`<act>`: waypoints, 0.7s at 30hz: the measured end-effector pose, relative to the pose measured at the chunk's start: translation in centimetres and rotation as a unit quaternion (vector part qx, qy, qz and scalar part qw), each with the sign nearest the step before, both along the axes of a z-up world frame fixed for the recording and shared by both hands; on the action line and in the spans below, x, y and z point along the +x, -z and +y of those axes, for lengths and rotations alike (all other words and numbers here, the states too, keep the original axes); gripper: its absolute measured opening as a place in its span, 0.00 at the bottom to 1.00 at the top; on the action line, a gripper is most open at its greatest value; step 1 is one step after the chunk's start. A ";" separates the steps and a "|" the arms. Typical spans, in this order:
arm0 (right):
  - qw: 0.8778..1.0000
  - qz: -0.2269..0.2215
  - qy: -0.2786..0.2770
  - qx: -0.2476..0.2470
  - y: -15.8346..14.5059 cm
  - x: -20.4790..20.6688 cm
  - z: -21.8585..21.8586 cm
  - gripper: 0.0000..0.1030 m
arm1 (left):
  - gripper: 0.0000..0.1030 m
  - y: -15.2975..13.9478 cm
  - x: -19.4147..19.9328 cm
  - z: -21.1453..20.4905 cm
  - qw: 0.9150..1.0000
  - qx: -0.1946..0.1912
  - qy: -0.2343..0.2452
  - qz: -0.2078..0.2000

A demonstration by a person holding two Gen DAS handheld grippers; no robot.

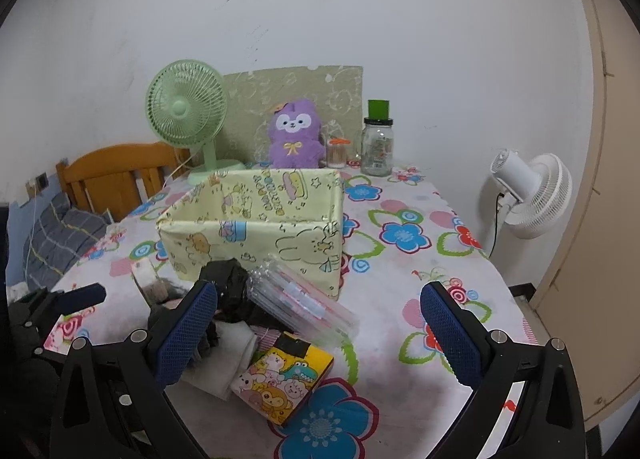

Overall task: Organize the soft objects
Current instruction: 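Lower both tools toward the pile of items in front of the box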

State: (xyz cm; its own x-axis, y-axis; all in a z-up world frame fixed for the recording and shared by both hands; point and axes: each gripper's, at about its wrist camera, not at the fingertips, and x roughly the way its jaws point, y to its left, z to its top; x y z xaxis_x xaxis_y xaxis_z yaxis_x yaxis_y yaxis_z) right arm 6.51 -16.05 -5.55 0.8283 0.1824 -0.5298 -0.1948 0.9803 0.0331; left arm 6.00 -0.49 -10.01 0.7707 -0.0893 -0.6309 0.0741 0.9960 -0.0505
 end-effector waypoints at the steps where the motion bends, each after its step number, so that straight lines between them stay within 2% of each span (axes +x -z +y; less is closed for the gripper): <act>1: 1.000 0.001 -0.001 -0.002 0.2 0.1 0.1 0.99 | 0.99 0.2 0.1 -0.1 1.000 0.001 0.001 0.001; 13: 0.999 0.031 -0.016 0.002 2.9 1.5 1.2 0.99 | 0.96 1.9 1.4 -1.1 1.000 0.000 0.016 0.012; 21: 0.998 0.065 -0.010 0.009 4.7 2.6 1.3 0.96 | 0.89 3.1 2.3 -1.4 0.999 0.002 0.020 0.027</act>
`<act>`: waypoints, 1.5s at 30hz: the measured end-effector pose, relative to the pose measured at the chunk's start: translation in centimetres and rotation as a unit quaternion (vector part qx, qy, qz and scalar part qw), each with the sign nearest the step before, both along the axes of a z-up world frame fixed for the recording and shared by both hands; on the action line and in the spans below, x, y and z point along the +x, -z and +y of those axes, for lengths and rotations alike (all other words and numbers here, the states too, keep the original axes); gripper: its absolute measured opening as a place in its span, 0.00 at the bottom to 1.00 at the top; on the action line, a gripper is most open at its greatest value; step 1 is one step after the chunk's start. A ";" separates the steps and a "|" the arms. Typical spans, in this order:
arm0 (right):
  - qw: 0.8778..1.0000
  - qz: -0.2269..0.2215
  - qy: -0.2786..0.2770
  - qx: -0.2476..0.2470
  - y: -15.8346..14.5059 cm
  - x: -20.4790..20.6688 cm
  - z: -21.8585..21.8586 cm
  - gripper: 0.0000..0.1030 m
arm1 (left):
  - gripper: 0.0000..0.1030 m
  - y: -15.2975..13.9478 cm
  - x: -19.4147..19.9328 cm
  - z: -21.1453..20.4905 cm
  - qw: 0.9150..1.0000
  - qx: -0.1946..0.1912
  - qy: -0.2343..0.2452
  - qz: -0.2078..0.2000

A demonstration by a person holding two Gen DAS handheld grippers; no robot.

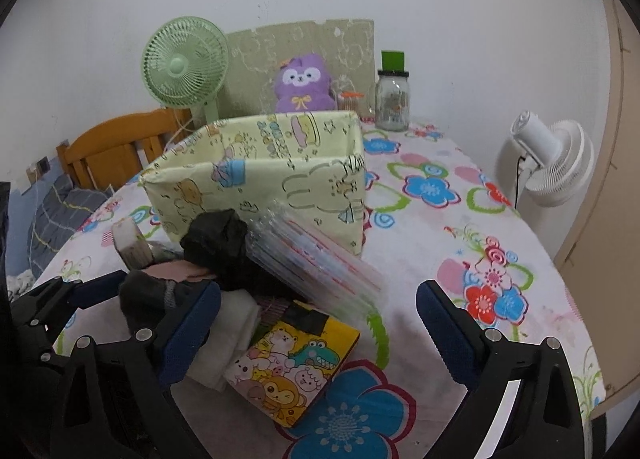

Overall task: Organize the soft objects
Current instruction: 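Lower both tools toward the pile of items in front of the box, then grasp the grey knit sock with the left tool while the right tool grasps the yellow cartoon pouch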

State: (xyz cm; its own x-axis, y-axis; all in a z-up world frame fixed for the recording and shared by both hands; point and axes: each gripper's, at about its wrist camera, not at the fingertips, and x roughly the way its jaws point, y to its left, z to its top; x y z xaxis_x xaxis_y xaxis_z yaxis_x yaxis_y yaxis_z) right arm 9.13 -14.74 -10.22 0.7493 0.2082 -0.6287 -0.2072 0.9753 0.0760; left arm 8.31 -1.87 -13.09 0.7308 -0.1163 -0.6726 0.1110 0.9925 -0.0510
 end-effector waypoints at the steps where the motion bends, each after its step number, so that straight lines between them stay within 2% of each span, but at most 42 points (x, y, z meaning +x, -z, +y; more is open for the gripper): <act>1: 1.000 0.004 0.003 -0.001 0.2 0.2 0.0 0.95 | 0.89 0.2 0.0 -0.1 1.000 0.000 0.003 0.001; 8: 0.999 0.040 0.010 0.002 1.5 1.2 0.1 0.89 | 0.84 0.7 0.3 -0.4 1.000 0.009 0.007 0.003; 13: 0.997 0.075 0.002 0.005 2.1 1.7 0.6 0.66 | 0.84 1.2 0.6 -0.4 1.000 0.006 0.011 0.015; 18: 0.996 0.091 -0.001 0.004 2.7 2.1 1.1 0.65 | 0.80 1.7 0.9 -0.4 1.000 0.008 0.009 0.023; 23: 0.993 0.114 0.001 0.015 3.5 2.6 1.1 0.64 | 0.72 2.1 0.9 -0.7 0.999 0.014 0.014 0.029; 25: 0.992 0.119 -0.004 0.027 3.6 2.7 1.1 0.59 | 0.72 2.1 0.9 -0.9 0.999 0.017 0.014 0.028; 28: 0.993 0.114 -0.007 0.026 3.4 2.5 1.3 0.54 | 0.72 2.0 0.8 -1.1 0.999 0.021 0.015 0.025; 45: 0.997 0.077 0.001 0.023 1.4 1.1 1.0 0.52 | 0.58 0.2 -0.3 -1.2 1.000 0.020 0.019 -0.007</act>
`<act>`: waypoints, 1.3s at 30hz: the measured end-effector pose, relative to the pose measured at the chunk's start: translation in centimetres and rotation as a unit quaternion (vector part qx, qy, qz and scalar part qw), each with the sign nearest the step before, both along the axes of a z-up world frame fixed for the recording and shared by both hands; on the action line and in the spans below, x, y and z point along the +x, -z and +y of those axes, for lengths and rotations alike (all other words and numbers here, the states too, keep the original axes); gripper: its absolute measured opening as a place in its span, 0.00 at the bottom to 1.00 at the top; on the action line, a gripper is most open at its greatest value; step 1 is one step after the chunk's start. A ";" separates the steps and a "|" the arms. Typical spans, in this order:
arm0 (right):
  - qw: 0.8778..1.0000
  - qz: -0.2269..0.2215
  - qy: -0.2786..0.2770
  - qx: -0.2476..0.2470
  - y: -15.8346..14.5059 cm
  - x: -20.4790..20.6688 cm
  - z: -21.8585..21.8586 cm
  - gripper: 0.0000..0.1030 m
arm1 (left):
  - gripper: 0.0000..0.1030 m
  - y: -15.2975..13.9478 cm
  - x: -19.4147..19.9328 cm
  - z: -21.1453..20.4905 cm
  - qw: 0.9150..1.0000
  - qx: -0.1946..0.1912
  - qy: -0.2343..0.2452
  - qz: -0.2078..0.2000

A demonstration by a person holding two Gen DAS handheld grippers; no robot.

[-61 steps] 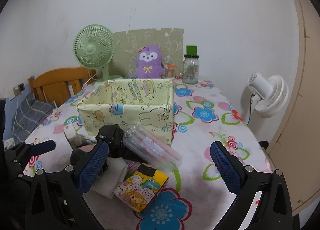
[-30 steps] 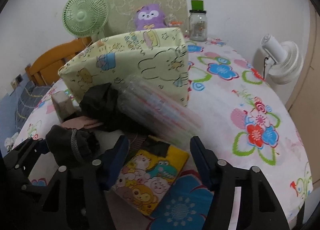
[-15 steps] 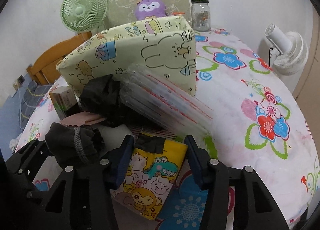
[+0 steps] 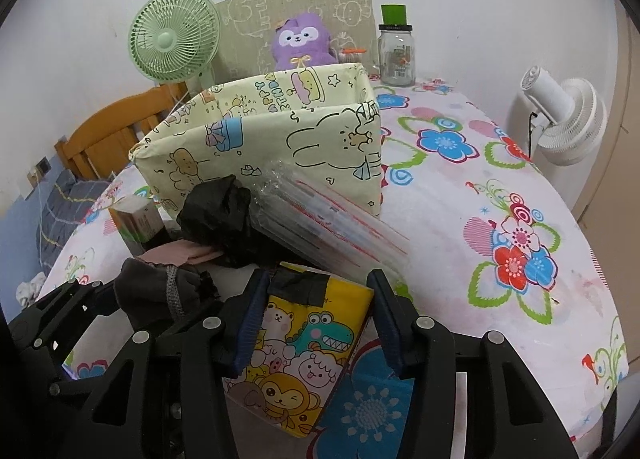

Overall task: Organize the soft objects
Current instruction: 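Grasp the grey knit sock with the left tool while the right tool grasps the yellow cartoon pouch, then lift and carry the sock and pouch over the fabric box with both tools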

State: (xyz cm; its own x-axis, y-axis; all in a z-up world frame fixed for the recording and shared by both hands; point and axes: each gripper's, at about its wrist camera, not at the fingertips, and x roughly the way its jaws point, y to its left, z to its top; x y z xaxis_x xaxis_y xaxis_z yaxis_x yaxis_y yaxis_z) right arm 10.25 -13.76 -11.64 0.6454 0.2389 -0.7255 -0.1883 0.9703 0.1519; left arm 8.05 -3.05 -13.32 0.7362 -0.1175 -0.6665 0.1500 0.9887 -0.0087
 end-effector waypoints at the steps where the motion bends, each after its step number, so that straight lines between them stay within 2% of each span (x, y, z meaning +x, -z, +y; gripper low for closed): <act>1: 1.000 0.000 0.000 0.000 0.0 -0.1 0.0 0.52 | 0.57 0.1 0.1 0.0 1.000 -0.001 -0.001 0.002; 9: 1.000 -0.014 -0.001 -0.001 -0.8 -0.7 0.2 0.52 | 0.54 -0.5 -0.4 0.1 1.000 -0.004 0.000 -0.004; 39: 0.997 -0.081 0.006 -0.008 -5.6 -3.3 0.6 0.52 | 0.54 -4.9 -3.0 0.3 0.998 -0.022 0.001 -0.059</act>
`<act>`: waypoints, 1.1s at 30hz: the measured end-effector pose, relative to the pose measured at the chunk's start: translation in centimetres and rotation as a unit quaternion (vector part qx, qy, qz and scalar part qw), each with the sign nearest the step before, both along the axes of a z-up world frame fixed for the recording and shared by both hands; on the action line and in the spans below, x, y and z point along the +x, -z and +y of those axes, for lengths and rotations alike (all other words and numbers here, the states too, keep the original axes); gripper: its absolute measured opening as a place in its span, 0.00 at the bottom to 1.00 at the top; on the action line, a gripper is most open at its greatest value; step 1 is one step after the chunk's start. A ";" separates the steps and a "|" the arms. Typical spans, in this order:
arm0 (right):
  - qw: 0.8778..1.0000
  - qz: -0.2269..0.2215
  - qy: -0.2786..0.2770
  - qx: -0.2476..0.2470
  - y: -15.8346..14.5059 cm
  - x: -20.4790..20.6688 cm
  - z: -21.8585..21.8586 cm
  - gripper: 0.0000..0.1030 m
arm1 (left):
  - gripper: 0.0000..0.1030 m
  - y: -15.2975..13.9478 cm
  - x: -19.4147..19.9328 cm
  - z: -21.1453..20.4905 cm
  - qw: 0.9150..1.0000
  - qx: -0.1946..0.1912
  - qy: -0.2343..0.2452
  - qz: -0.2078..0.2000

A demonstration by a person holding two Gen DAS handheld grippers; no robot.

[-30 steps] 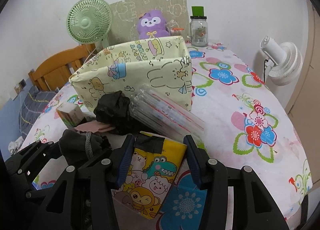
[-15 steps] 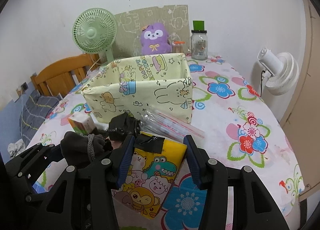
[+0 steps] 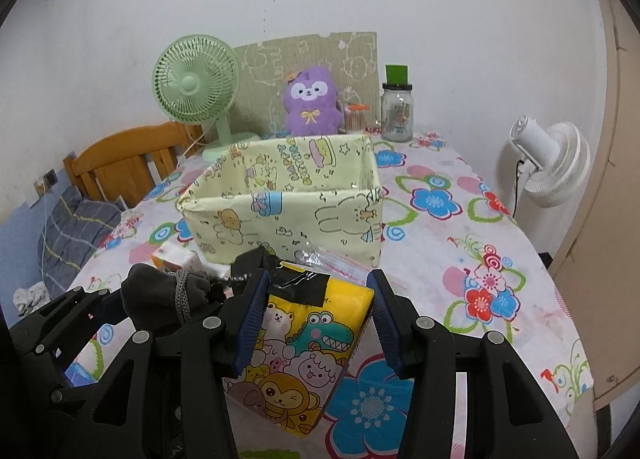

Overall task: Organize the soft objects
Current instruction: 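Lift and carry the sock and pouch over the fabric box with both tools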

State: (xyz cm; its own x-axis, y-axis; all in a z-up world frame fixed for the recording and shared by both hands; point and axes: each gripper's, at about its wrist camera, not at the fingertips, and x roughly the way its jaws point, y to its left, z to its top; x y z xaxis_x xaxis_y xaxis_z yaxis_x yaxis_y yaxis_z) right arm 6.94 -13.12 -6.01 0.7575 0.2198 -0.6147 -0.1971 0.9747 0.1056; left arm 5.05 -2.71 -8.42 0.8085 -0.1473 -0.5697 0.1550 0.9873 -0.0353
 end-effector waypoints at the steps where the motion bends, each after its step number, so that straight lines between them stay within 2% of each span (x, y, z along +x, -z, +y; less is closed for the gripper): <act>1: 1.000 -0.001 0.000 0.000 -0.1 0.0 0.0 0.52 | 0.54 -0.1 0.0 0.0 1.000 0.000 -0.001 -0.001; 18: 1.000 -0.020 0.013 0.001 -2.4 -0.6 -0.5 0.52 | 0.54 -2.3 -0.5 -0.8 1.000 0.004 -0.009 -0.016; 33: 0.999 -0.038 0.028 -0.005 -4.3 0.7 -1.2 0.52 | 0.54 -3.9 0.8 -1.1 0.999 -0.001 -0.020 -0.031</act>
